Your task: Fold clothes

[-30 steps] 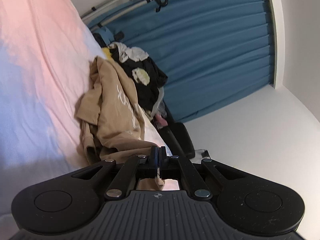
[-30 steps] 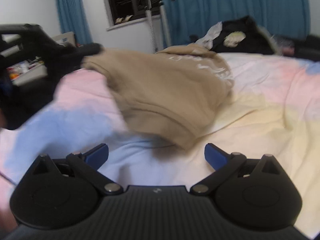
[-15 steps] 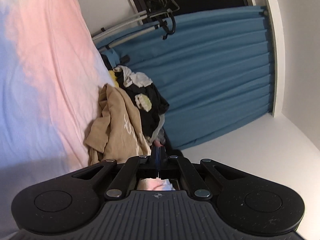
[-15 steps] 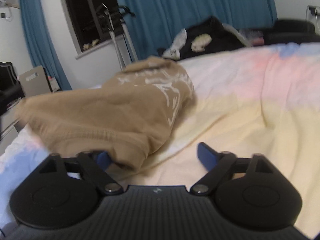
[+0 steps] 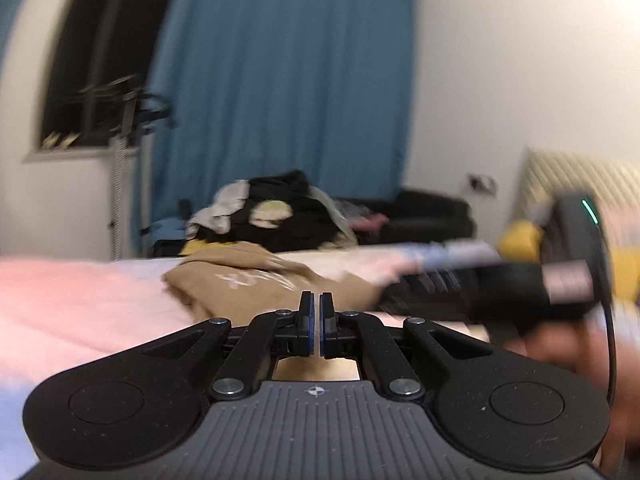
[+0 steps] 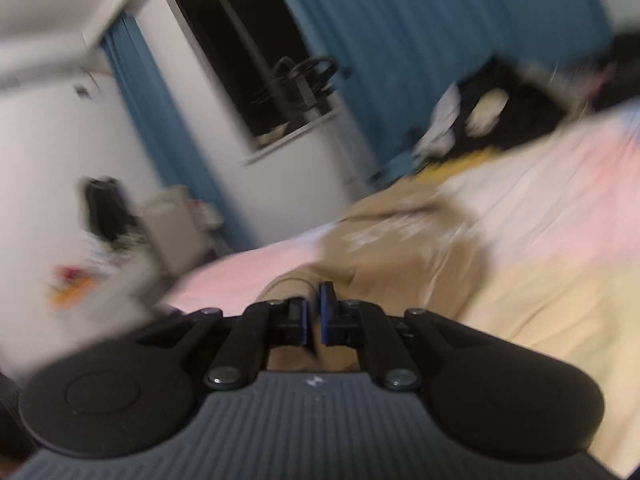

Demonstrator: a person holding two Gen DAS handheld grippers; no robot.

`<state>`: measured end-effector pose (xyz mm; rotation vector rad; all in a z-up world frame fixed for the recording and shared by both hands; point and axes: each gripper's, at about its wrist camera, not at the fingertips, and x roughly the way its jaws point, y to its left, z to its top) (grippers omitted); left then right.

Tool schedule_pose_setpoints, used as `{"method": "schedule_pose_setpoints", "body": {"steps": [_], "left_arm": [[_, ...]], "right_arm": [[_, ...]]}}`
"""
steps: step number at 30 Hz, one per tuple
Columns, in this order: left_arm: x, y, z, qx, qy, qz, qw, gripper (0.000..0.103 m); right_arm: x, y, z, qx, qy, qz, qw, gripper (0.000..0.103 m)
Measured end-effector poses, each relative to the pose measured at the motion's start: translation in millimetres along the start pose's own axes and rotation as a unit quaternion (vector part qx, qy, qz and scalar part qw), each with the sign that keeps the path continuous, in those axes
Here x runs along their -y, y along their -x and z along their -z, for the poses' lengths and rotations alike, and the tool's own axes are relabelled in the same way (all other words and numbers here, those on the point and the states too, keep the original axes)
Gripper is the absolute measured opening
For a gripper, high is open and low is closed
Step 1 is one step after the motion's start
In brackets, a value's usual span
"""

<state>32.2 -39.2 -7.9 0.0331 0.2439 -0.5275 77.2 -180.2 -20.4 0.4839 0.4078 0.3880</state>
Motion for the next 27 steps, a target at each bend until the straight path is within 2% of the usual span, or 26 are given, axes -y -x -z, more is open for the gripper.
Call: {"method": "schedule_pose_setpoints", "body": {"steps": [5,6,7,8,9,15,17,21,25,26,27], "left_arm": [[20.7,-15.2,11.5,-0.036,-0.071,-0.022,0.9966,0.004],[22.0,-18.6,13.4,-0.043,-0.071,-0.021,0.9963,0.015],[22.5,-21.4,15.2,-0.05,-0.069,-0.02,0.9962,0.03],[23.8,-22.7,15.7,-0.053,-0.069,-0.022,0.996,0.052],[25.0,-23.1,15.8,-0.05,-0.072,-0.029,0.9957,0.064],[27.5,-25.7,18.4,-0.029,-0.091,-0.072,0.9928,0.062],[23.9,-24.7,18.1,-0.027,-0.089,-0.079,0.9926,0.056],[21.0,-27.5,16.5,-0.033,-0.079,-0.086,0.9926,0.054],[25.2,-31.4,20.3,-0.032,-0.111,-0.118,0.9863,0.052],[25.5,-32.8,21.2,-0.033,-0.114,-0.129,0.9846,0.05],[25.3,-34.9,22.1,-0.034,-0.117,-0.142,0.9824,0.041]], "right_arm": [[22.2,0.0,-2.3,-0.035,-0.09,-0.038,0.995,0.007],[24.3,-0.1,-2.6,-0.039,-0.101,-0.043,0.993,0.007],[23.8,-0.2,-4.4,-0.041,-0.106,-0.049,0.992,0.007],[21.2,0.8,-5.9,-0.042,-0.106,-0.056,0.992,0.007],[15.7,3.1,-5.9,-0.045,-0.102,-0.063,0.992,0.007],[-4.0,6.6,-4.4,-0.065,-0.075,-0.081,0.992,0.007],[-2.1,5.7,-3.7,-0.068,-0.073,-0.078,0.992,0.007],[5.3,-1.8,3.1,-0.081,-0.085,-0.078,0.99,0.007],[3.0,-1.8,5.4,-0.083,-0.081,-0.083,0.99,0.007],[2.2,-1.4,5.4,-0.083,-0.078,-0.083,0.99,0.007],[2.1,-1.0,5.5,-0.082,-0.078,-0.085,0.99,0.007]]}}
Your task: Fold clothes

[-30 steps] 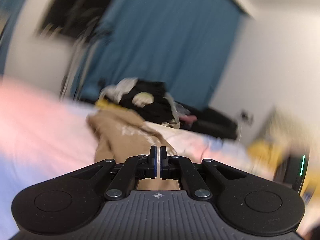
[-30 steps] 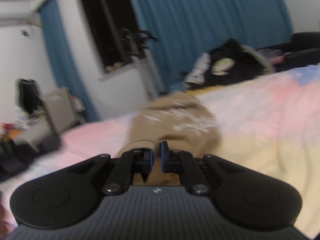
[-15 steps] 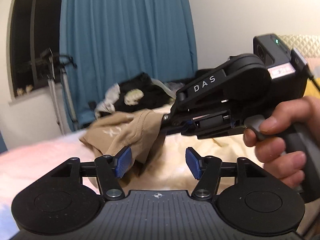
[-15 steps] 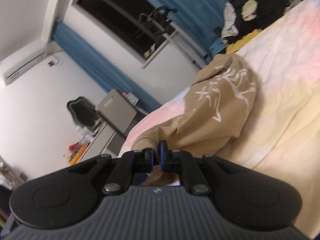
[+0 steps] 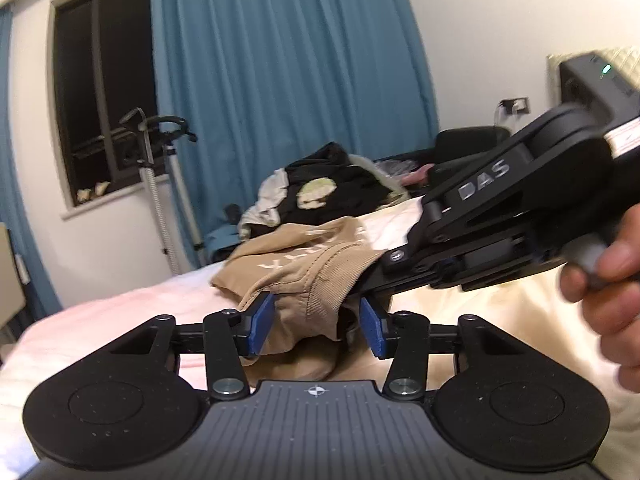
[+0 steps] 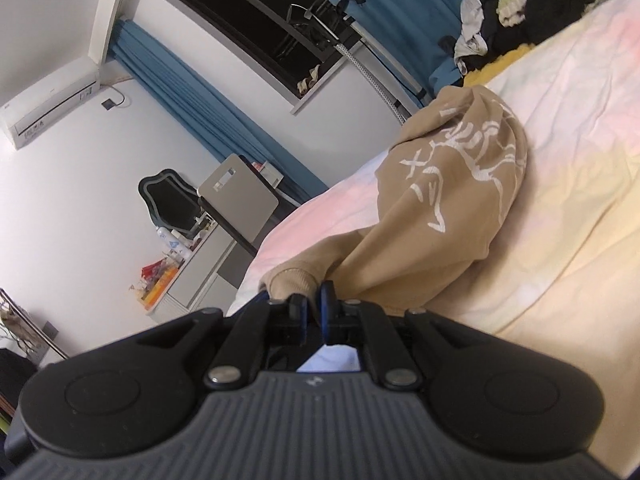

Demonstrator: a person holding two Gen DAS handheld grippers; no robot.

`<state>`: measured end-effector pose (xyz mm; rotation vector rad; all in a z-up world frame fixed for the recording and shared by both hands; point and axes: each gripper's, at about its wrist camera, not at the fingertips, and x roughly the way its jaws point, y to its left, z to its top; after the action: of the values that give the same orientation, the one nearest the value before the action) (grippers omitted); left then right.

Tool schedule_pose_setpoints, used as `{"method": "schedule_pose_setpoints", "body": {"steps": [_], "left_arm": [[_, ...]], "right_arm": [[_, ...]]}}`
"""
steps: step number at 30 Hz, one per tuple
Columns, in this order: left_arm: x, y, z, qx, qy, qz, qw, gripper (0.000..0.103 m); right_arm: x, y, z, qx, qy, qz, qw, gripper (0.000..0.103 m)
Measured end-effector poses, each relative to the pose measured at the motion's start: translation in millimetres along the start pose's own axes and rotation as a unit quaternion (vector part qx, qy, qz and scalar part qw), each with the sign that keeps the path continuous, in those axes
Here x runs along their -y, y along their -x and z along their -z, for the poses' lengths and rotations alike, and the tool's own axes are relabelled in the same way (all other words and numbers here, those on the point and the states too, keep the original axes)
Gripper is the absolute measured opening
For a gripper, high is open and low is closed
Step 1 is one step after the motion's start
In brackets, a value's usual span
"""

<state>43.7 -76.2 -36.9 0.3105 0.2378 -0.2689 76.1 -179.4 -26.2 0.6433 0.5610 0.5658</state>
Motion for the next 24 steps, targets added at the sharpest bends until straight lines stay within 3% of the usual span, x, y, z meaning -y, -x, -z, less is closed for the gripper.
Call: {"method": "schedule_pose_setpoints", "body": {"steps": [2,8,9,10,12,14,16,18,21,24], "left_arm": [[1.0,-5.2,1.5,-0.007,-0.005,-0.03,0.9995,0.037],[-1.9,-24.3,0.0,-0.004,0.009,-0.093,0.9957,0.036],[-4.0,-26.4,0.4,-0.002,0.015,-0.099,0.995,0.019],[-8.3,-27.0,0.5,0.0,0.027,-0.1,0.9946,0.005],[-21.7,-23.3,-2.0,0.009,0.078,-0.088,0.993,0.004],[-34.3,-15.4,-7.4,0.027,0.124,-0.071,0.9894,0.004],[-45.3,-6.2,-13.1,0.046,0.163,-0.051,0.9842,0.004],[-52.9,4.3,-18.3,0.062,0.195,-0.024,0.9786,0.004],[-57.1,10.2,-21.2,0.064,0.21,-0.011,0.9755,0.004],[-61.0,12.2,-19.4,0.057,0.225,-0.001,0.9726,0.003]], "right_arm": [[1.1,0.3,0.9,-0.002,-0.001,-0.001,1.0,0.007],[-1.7,-9.0,10.7,-0.007,0.017,0.026,0.999,0.007],[-2.2,-10.8,13.1,-0.005,0.026,0.039,0.999,0.007],[-2.6,-13.3,16.1,-0.002,0.038,0.055,0.998,0.007],[-5.9,-22.3,25.1,-0.001,0.092,0.115,0.989,0.007],[-8.2,-36.2,36.7,-0.003,0.159,0.18,0.971,0.007],[-3.1,-45.2,43.8,0.0,0.184,0.207,0.961,0.007],[-3.3,-42.9,45.2,0.018,0.181,0.194,0.964,0.011],[-17.7,-37.7,49.3,0.048,0.213,0.167,0.961,0.014],[-31.7,-39.8,58.8,0.055,0.243,0.137,0.959,0.042]]}}
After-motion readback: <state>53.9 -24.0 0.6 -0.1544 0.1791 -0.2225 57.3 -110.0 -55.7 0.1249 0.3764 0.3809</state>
